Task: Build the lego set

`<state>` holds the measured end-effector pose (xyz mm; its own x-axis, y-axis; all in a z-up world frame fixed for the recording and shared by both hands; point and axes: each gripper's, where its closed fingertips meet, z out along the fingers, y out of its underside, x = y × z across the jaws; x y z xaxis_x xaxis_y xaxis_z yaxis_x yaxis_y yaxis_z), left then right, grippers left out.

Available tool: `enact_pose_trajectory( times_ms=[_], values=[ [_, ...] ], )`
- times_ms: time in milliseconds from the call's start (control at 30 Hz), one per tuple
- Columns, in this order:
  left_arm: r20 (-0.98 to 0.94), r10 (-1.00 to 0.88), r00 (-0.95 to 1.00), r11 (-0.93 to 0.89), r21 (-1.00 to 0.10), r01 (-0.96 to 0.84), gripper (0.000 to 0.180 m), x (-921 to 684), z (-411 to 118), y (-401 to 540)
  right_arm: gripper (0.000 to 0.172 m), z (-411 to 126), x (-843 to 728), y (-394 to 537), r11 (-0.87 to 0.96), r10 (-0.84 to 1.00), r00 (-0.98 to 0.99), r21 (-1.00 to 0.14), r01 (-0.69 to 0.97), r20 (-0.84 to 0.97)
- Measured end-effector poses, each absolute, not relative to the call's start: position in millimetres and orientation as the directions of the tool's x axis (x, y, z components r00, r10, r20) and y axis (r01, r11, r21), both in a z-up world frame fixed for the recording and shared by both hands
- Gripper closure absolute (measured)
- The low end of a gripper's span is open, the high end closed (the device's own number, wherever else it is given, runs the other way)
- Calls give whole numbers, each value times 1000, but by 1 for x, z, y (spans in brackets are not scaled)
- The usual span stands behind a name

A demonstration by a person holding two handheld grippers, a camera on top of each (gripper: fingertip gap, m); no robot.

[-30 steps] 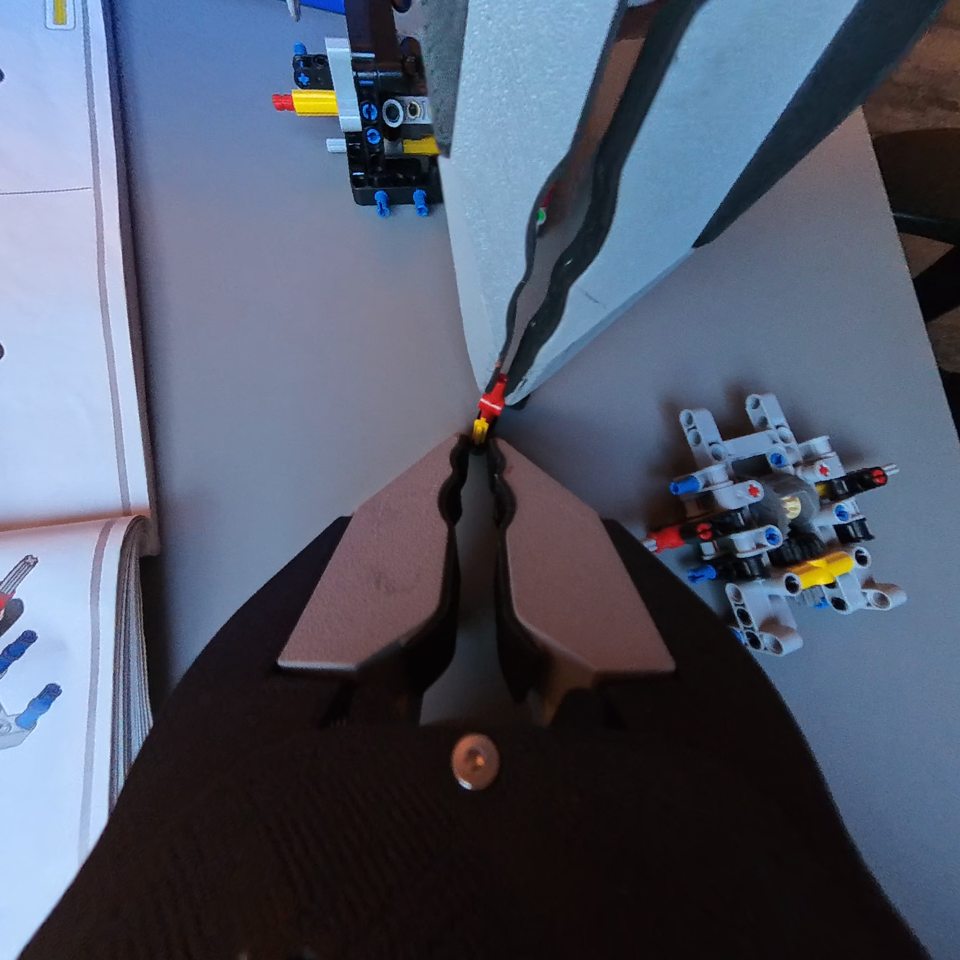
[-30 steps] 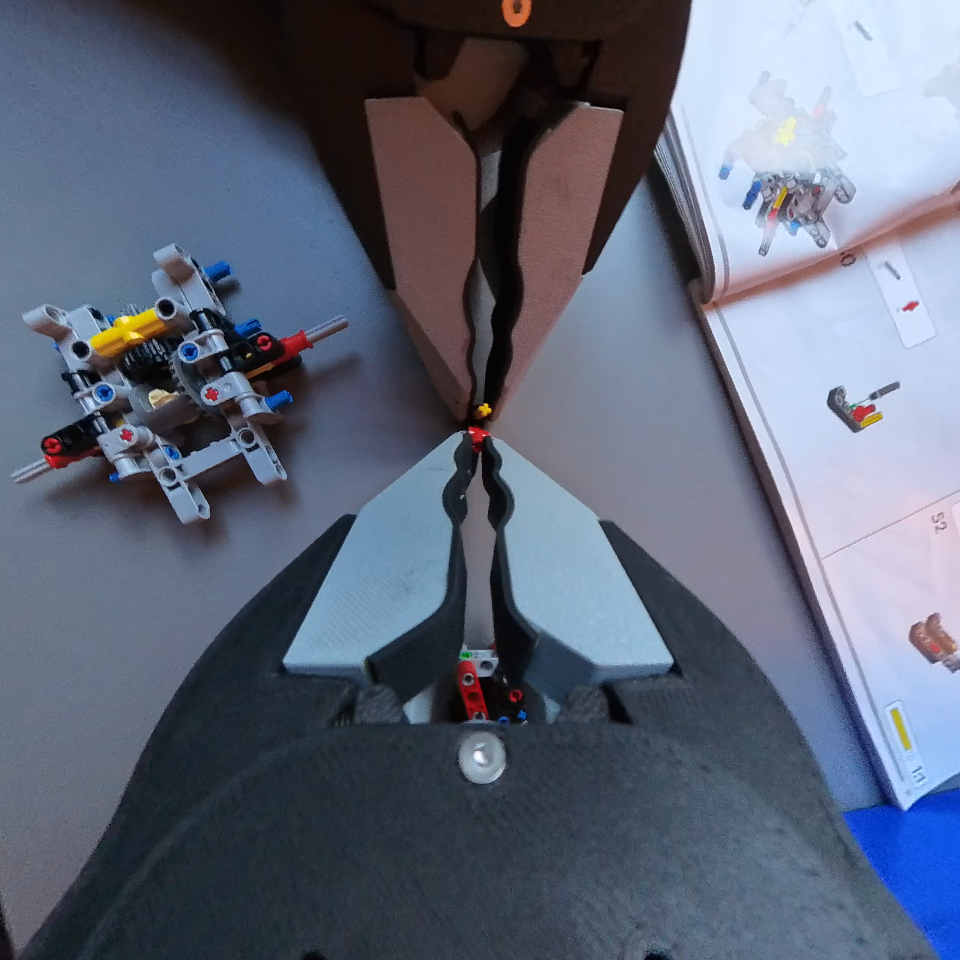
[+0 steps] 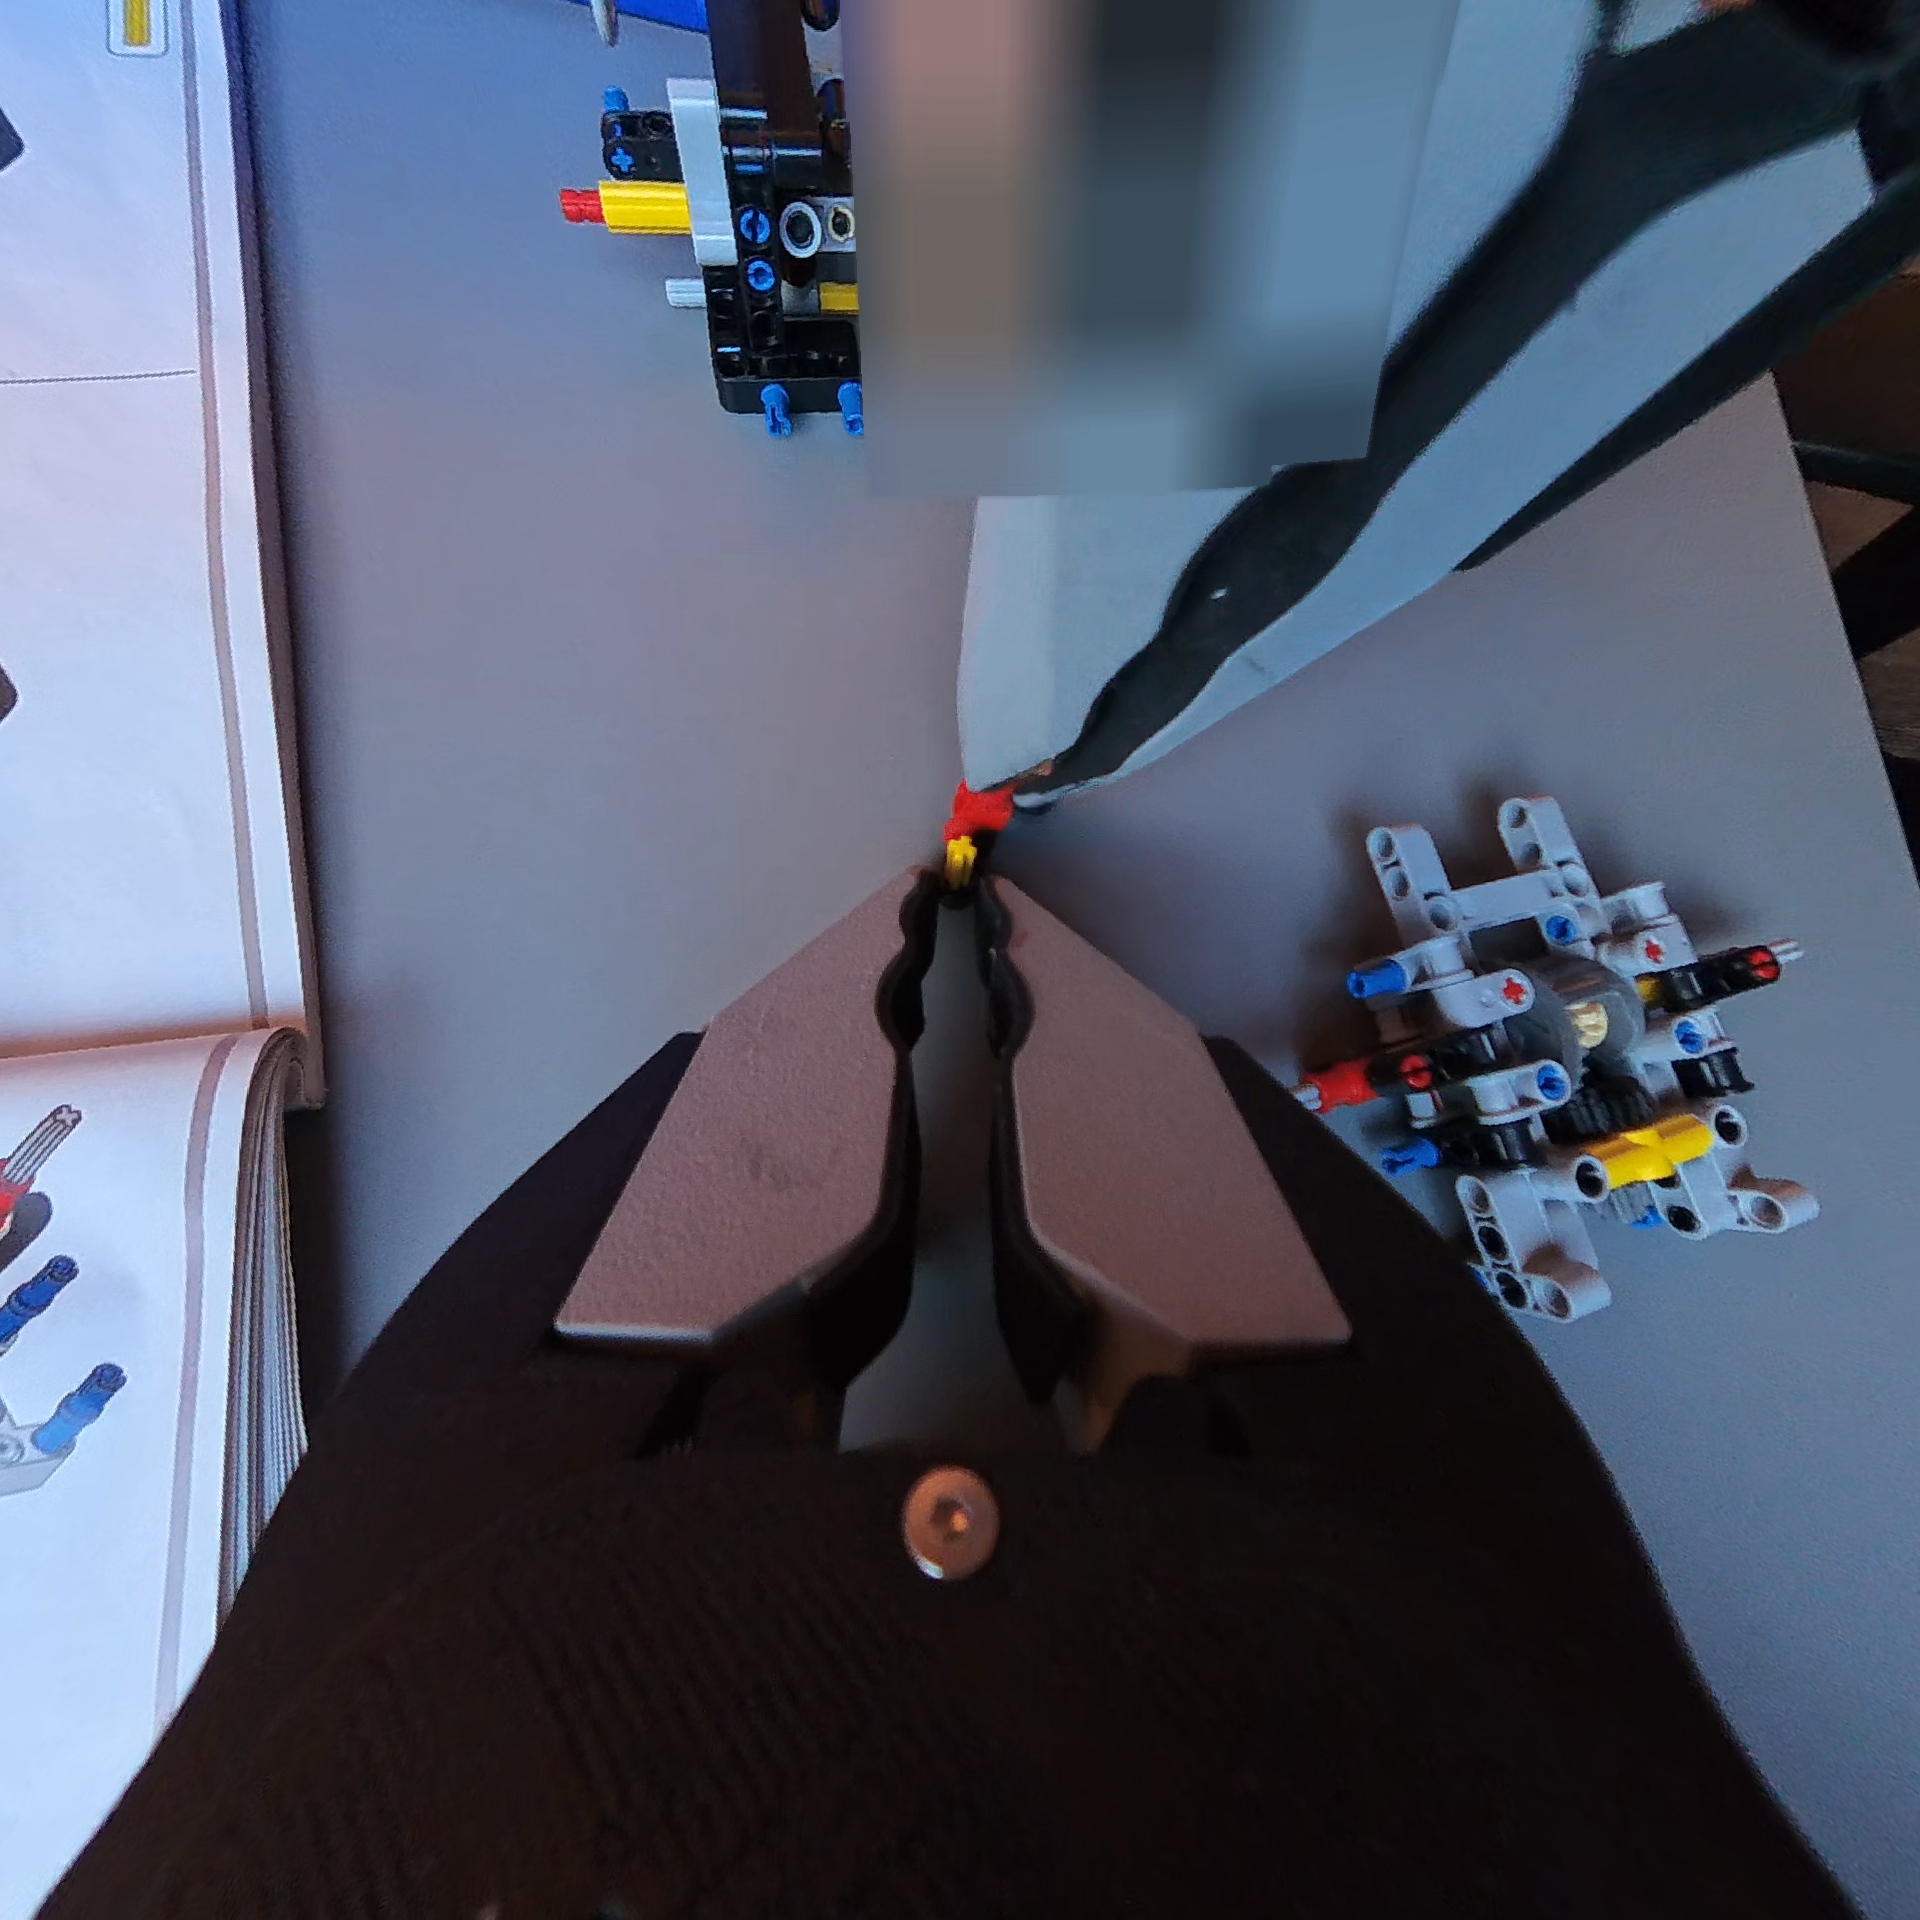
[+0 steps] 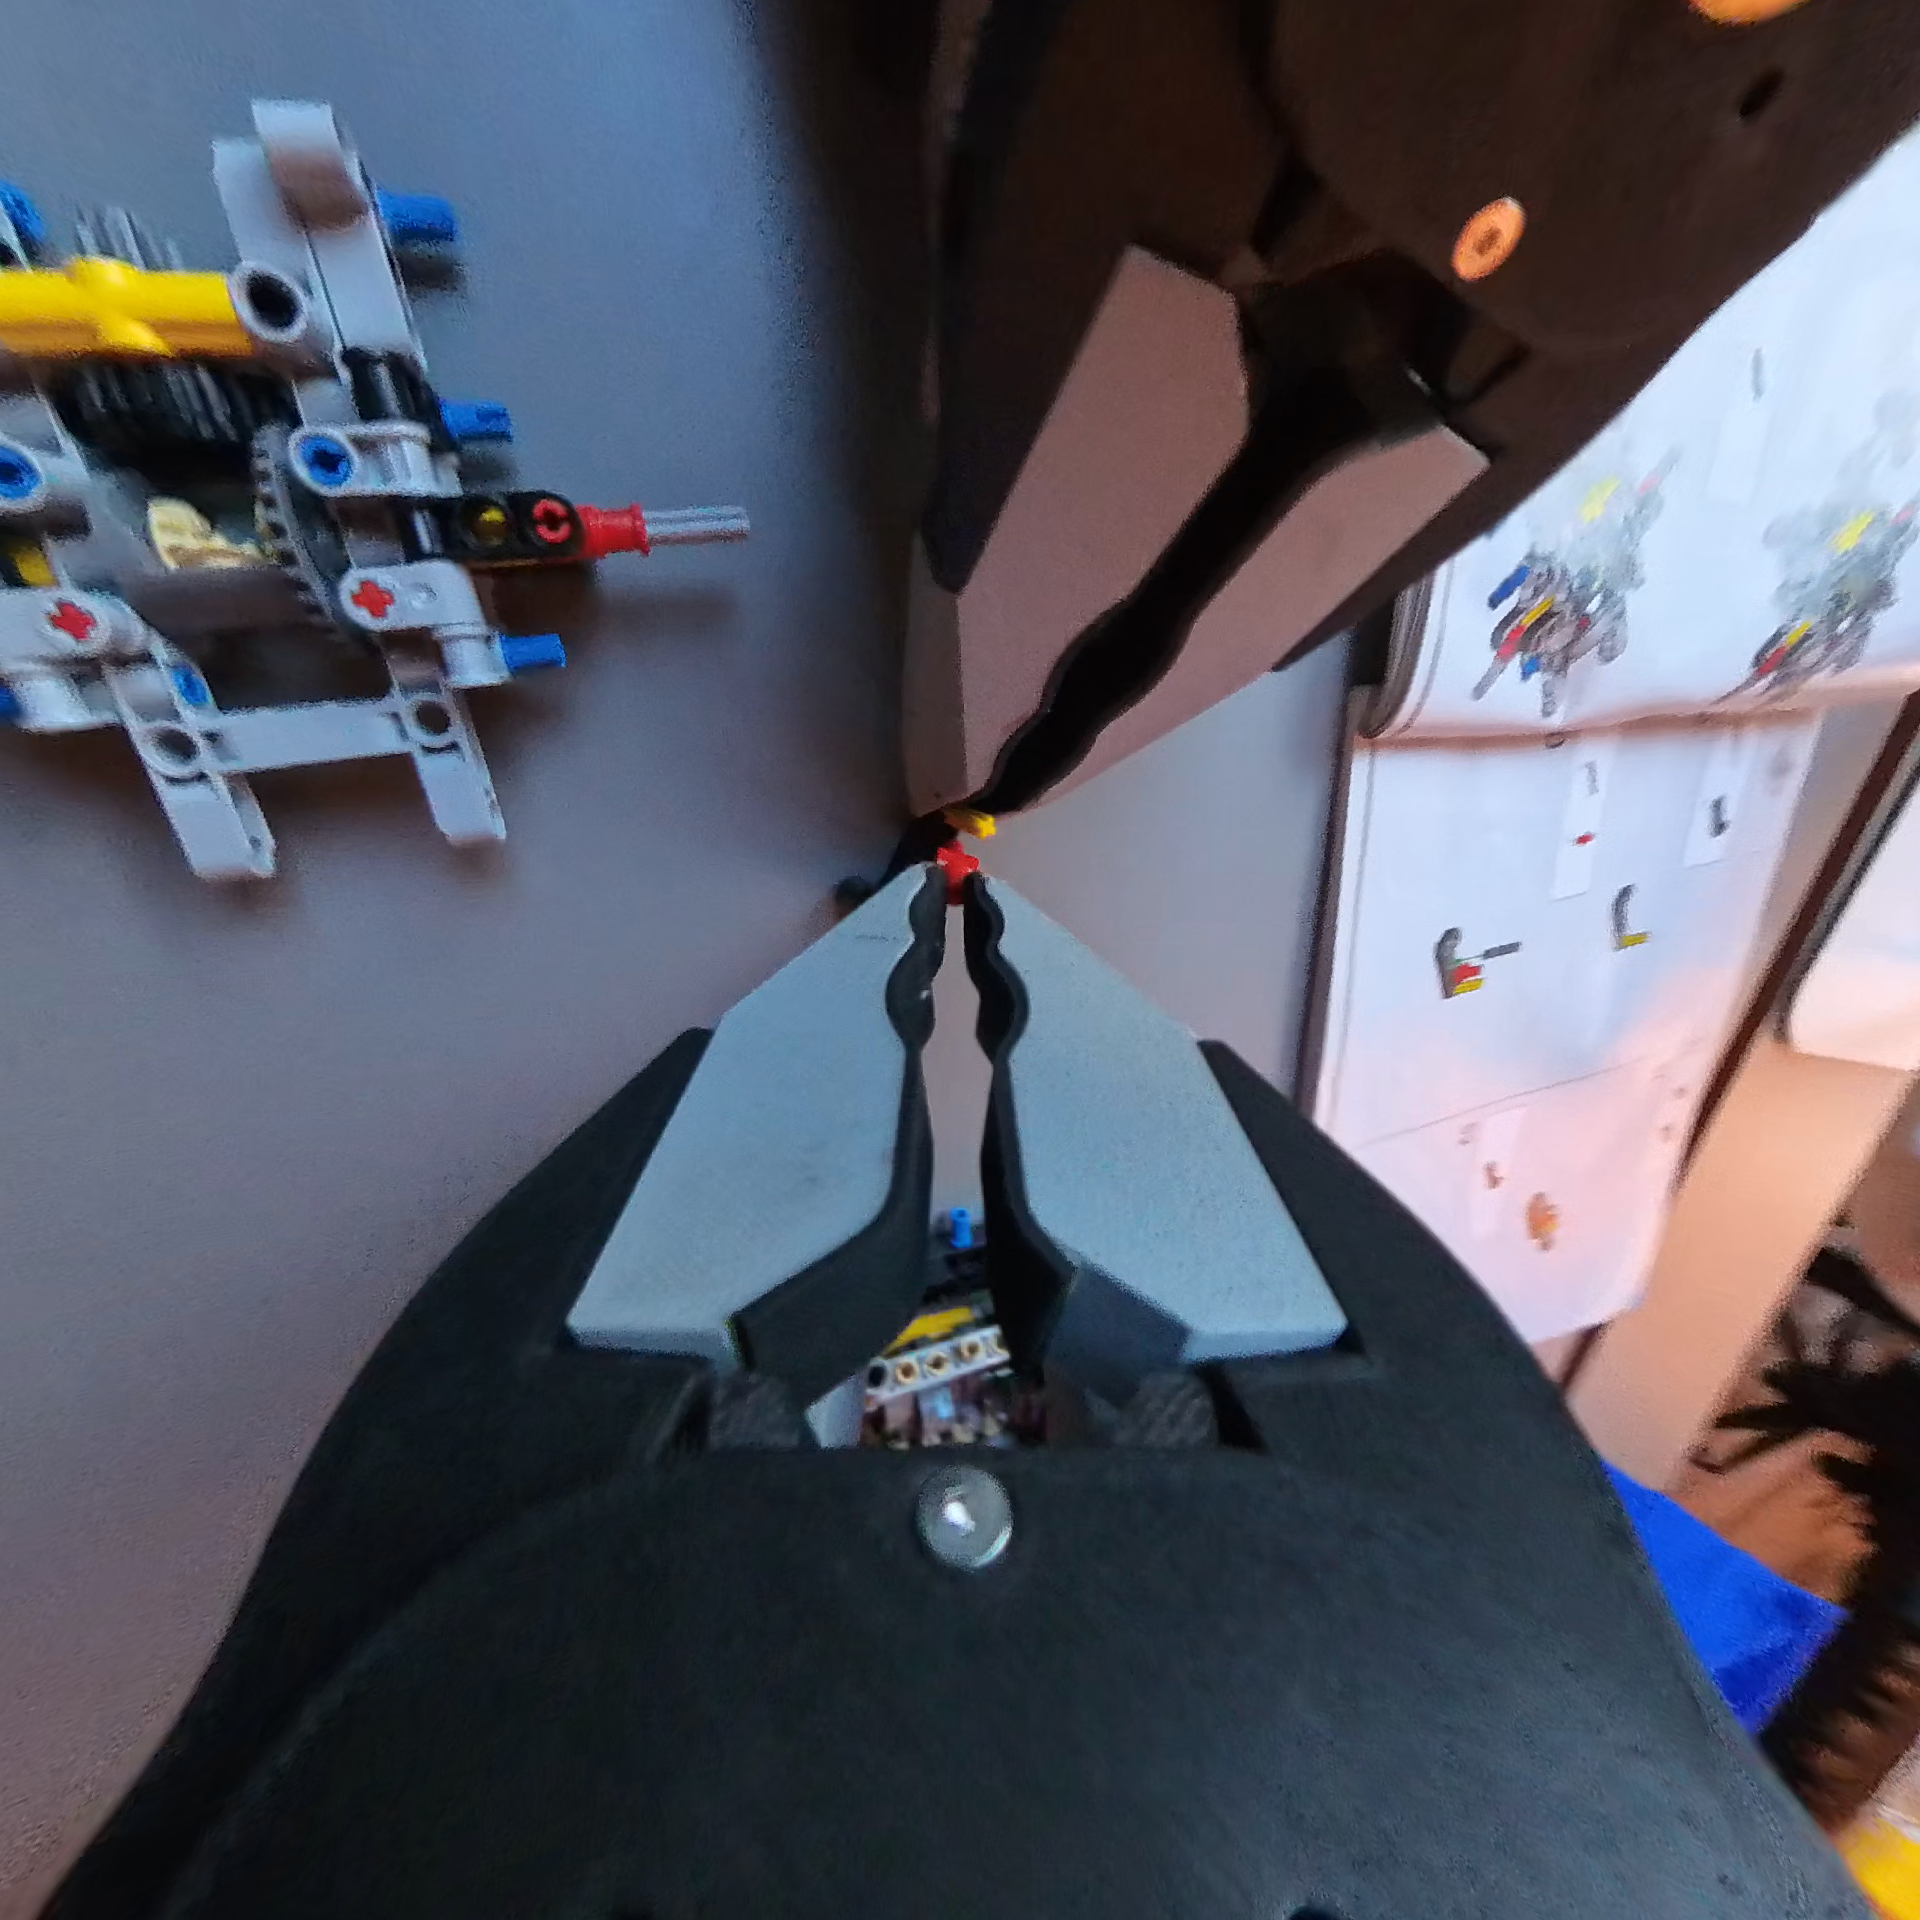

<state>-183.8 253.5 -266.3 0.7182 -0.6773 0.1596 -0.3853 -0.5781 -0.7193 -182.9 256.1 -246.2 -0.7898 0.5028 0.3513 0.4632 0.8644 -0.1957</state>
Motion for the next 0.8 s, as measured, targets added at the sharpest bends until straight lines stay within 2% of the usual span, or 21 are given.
enact_pose_trajectory(
  times_ms=[100,500,633,800],
  values=[
    [166,-676,718,-581,-719,-382,175,-184,-266,253,171,-247,-182,255,892,449,-819,-135,431,358],
    [159,-679,716,-576,-720,-387,175,-183,-267,253,171,-248,-180,253,837,547,-796,-190,513,260],
    [152,-680,717,-573,-720,-391,175,-183,-267,254,171,-249,-180,256,776,627,-765,-204,597,149],
    [151,-680,718,-573,-720,-391,175,-183,-267,254,171,-249,-181,255,732,677,-728,-200,652,104]
  ],
)
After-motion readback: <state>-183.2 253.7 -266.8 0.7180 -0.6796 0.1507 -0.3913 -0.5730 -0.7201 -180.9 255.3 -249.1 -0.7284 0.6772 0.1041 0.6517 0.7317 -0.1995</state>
